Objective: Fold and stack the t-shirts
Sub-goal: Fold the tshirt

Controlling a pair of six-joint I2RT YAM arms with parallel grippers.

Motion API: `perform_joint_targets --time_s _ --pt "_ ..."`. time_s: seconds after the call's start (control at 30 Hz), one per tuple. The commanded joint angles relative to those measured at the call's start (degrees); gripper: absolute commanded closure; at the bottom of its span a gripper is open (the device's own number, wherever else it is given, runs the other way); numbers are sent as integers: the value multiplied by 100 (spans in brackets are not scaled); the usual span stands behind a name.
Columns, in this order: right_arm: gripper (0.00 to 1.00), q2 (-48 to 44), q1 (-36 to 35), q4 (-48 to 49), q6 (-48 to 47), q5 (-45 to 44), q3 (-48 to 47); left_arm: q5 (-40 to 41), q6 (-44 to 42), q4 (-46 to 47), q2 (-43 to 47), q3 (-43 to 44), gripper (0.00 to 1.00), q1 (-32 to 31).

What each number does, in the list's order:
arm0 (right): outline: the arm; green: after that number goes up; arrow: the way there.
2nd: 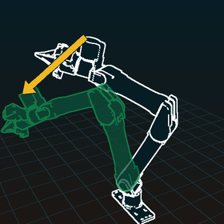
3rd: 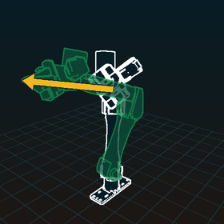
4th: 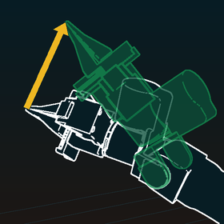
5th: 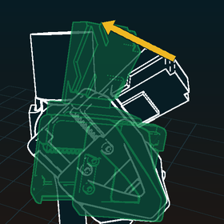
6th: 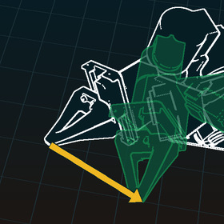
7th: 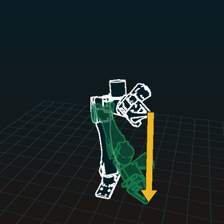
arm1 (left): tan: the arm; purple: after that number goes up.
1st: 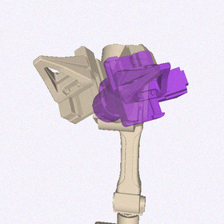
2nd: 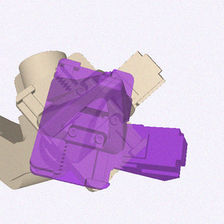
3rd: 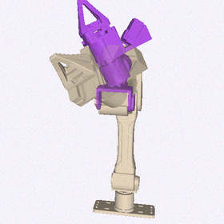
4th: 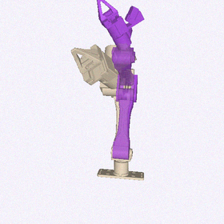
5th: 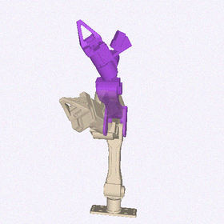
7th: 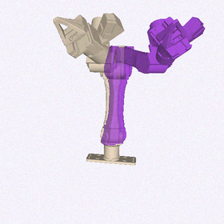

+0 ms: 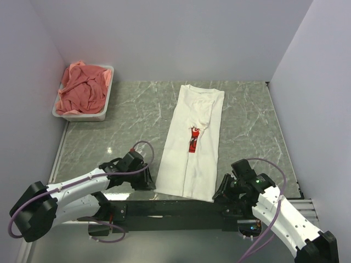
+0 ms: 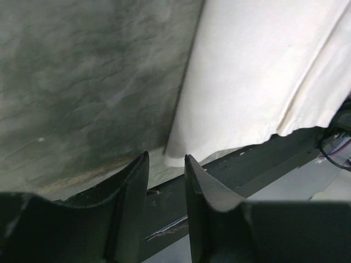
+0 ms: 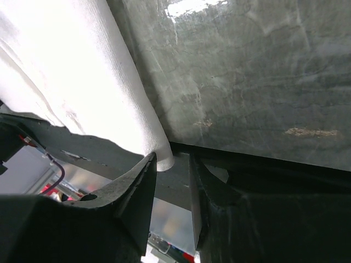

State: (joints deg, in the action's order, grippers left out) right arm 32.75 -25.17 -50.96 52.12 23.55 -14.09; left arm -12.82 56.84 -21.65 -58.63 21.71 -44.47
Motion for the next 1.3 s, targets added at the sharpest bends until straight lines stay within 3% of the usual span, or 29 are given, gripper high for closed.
perform_joint_targets --time_s 0.0,0.47,0.97,1.13,1.2,1.27 --pt "62 47 -50 183 79 123 73 -151 64 521 89 -36 61 -79" --pt "63 126 -58 649 264 255 239 87 64 750 -430 -36 61 -457" --pt "68 -120 -58 991 518 334 319 166 126 943 -764 131 81 -739" --pt "78 -269 -67 1150 650 352 424 87 117 1013 -834 201 89 -791" --pt "92 -304 -67 1106 589 317 433 60 126 1022 -869 228 92 -887" --pt "100 -322 -58 799 371 125 337 87 152 1005 -895 315 94 -1002"
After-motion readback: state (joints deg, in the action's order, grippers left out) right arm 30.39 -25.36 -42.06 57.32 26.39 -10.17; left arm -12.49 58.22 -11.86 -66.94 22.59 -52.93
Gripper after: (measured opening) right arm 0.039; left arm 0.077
